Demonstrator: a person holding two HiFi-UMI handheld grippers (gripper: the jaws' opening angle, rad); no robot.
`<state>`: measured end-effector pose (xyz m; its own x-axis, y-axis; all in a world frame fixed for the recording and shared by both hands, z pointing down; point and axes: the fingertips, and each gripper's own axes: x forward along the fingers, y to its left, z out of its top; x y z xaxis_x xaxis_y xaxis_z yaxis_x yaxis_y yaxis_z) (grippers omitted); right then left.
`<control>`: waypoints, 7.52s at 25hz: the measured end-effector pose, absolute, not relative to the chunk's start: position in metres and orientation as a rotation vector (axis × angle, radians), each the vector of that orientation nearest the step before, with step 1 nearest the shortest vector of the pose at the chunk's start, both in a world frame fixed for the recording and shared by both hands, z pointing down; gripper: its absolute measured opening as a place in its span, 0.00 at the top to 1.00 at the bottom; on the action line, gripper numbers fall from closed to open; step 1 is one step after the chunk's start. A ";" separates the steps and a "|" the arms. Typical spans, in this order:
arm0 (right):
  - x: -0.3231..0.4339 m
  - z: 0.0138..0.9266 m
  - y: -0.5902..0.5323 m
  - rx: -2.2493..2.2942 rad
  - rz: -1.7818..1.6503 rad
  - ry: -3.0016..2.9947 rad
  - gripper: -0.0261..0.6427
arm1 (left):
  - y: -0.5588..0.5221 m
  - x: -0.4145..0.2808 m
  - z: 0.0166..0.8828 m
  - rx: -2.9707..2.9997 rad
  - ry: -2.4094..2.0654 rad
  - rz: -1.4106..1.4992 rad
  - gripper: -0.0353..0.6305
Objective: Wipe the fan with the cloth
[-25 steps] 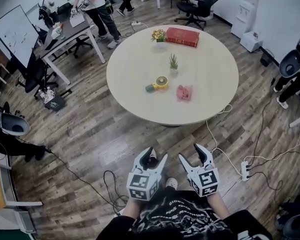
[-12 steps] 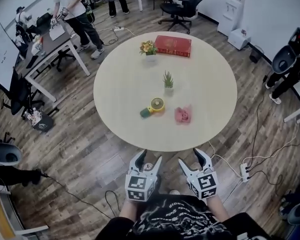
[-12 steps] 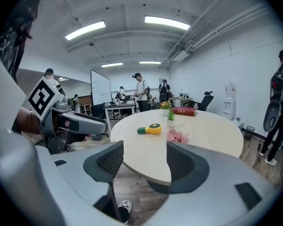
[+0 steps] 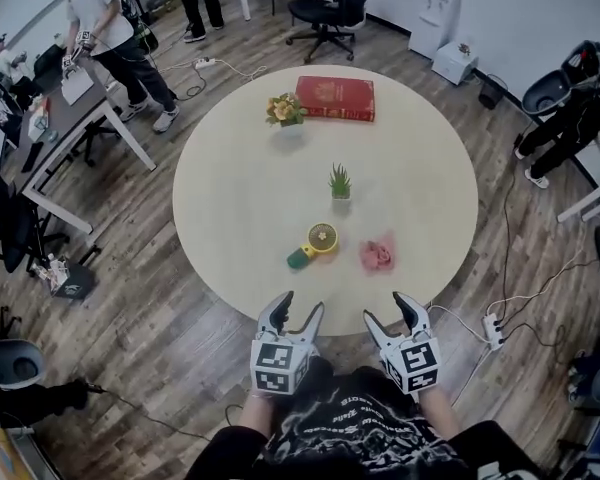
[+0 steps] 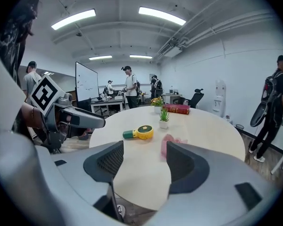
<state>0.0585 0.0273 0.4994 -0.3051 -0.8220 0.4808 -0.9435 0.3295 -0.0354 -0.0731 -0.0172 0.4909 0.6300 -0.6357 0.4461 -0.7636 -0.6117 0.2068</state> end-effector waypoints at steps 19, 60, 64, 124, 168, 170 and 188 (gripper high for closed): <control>0.114 0.511 -0.063 1.551 0.449 -2.129 0.60 | -0.070 -0.079 0.504 2.353 -1.231 0.515 0.54; 0.134 0.625 -0.102 1.272 0.773 -1.907 0.80 | -0.148 -0.073 0.604 2.371 -0.950 1.064 0.52; 0.133 0.625 -0.102 1.334 0.762 -1.890 0.79 | -0.149 -0.069 0.616 2.372 -0.885 1.109 0.52; -0.024 0.583 -0.168 0.577 0.372 -2.087 0.87 | -0.110 -0.044 0.626 2.416 -0.853 1.066 0.66; -0.040 0.600 -0.092 0.266 0.428 -2.083 0.88 | -0.108 -0.043 0.627 2.403 -0.788 1.121 0.66; -0.038 0.594 -0.094 0.250 0.508 -2.110 0.88 | -0.108 -0.044 0.627 2.404 -0.786 1.121 0.66; -0.066 0.585 -0.149 0.063 0.569 -1.891 0.87 | -0.100 -0.034 0.621 2.528 -0.735 1.263 0.66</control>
